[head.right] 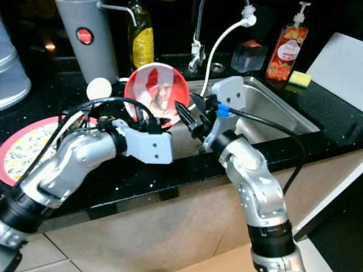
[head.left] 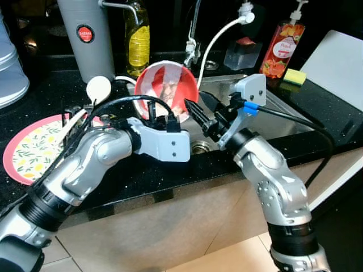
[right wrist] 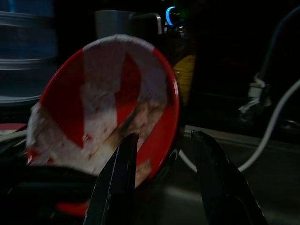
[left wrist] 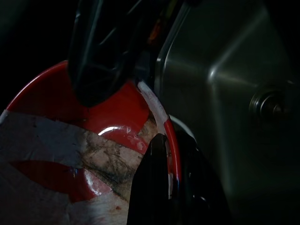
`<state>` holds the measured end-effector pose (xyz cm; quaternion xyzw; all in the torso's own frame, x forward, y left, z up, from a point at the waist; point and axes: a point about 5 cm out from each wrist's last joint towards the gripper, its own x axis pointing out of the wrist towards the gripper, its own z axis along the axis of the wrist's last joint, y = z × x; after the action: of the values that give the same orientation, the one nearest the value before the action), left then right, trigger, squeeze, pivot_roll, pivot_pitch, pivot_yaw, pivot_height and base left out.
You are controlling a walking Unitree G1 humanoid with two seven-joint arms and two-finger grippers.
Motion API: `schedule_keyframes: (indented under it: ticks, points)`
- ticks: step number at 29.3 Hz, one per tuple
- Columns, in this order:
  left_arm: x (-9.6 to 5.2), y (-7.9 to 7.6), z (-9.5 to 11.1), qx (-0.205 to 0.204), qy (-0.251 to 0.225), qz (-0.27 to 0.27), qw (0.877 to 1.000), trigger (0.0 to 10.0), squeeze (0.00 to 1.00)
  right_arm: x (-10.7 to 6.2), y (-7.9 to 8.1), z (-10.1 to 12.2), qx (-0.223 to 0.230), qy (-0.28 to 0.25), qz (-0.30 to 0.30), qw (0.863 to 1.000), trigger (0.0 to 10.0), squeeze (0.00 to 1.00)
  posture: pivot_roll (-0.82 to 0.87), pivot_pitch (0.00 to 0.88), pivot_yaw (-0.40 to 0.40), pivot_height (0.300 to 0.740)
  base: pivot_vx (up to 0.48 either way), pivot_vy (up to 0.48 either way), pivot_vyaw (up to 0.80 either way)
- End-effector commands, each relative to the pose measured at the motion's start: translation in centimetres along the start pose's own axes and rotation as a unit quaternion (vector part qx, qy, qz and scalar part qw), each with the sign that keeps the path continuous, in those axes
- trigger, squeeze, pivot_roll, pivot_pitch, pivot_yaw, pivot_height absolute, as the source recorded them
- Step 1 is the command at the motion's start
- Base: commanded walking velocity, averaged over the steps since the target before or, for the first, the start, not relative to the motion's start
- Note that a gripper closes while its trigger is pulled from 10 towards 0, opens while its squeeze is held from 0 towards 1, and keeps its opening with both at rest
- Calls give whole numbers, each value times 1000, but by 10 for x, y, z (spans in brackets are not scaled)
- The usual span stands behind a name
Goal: Kitchen organization
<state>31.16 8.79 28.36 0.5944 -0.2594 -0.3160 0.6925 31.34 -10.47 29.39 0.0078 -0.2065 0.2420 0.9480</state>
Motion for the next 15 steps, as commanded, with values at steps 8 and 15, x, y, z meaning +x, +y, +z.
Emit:
schedule_keyframes:
  ticks: [8,15]
  points:
    - [11,-3,22,26,-57,8,998,10000,0,-2,-11,-17,14,57,-37,998,10000,0,-100,77,-79,740,0,0,0]
    - [13,-4,23,36,-62,13,997,10000,0,1,-13,-26,17,87,-58,994,0,0,-100,78,-79,740,0,0,0]
